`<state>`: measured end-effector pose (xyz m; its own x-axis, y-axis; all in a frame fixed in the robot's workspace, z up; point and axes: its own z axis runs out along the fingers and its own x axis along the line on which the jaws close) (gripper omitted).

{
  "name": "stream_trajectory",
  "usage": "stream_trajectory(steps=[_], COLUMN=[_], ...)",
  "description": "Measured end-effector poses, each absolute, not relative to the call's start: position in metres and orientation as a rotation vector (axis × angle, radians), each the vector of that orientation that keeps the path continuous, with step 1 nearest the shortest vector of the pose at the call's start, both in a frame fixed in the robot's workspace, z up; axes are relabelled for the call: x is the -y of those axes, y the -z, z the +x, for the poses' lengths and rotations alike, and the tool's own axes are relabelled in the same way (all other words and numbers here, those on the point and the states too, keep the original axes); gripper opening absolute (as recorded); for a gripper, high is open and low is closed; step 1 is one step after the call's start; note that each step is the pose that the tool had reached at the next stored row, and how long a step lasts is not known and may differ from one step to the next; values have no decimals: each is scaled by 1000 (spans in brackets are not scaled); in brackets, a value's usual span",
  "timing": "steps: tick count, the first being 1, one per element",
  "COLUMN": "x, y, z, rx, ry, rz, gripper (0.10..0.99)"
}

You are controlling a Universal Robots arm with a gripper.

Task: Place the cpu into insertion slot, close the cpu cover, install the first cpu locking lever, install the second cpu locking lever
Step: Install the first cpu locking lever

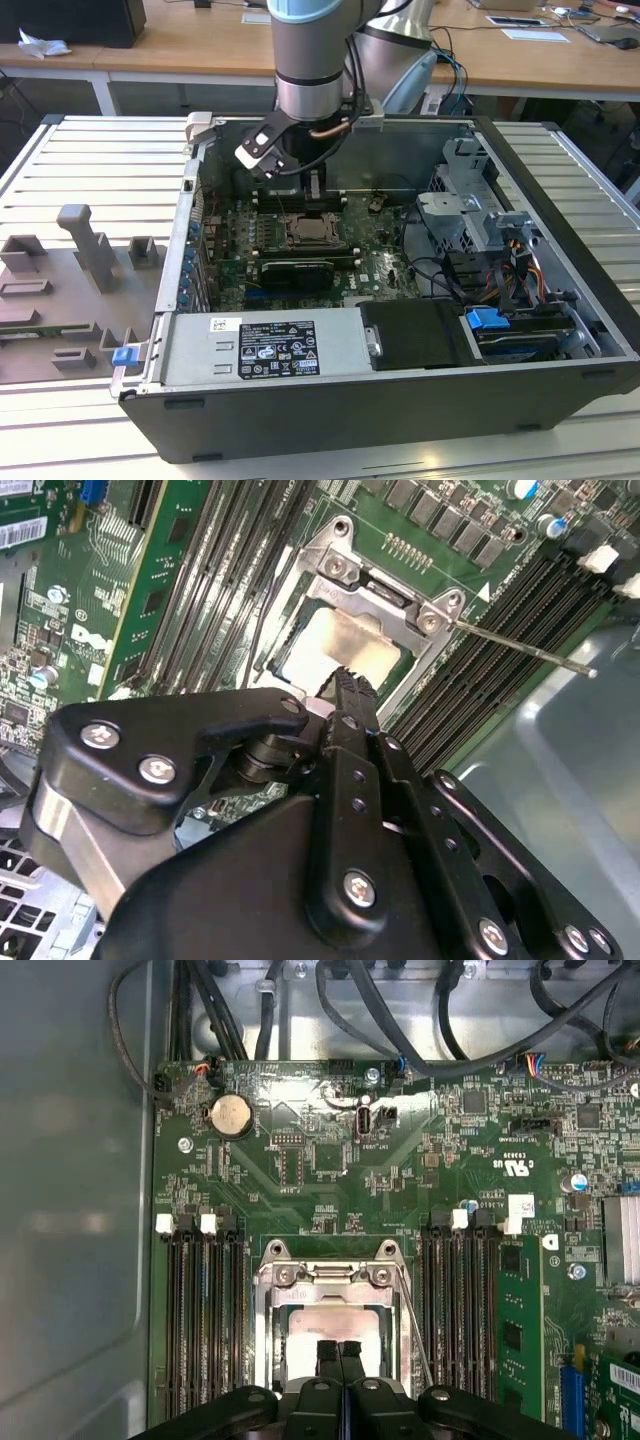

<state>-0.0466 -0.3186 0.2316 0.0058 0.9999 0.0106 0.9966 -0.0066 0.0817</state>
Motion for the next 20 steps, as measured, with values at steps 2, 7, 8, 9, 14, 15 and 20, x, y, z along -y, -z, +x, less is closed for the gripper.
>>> stream_trajectory(steps=[2, 7, 8, 9, 14, 15, 20], x=[319, 319, 319, 319, 319, 319, 319], y=[-232, -235, -237, -241, -267, -267, -267], z=[-48, -49, -49, -49, -49, -49, -51], rx=[-2178, -2178, -2178, -2178, -2178, -2179, -2265], ry=[-101, -101, -101, -100, -100, -100, -103], rz=[2191, 2191, 2191, 2192, 2192, 2191, 2106], gripper=[106, 106, 106, 106, 106, 106, 106])
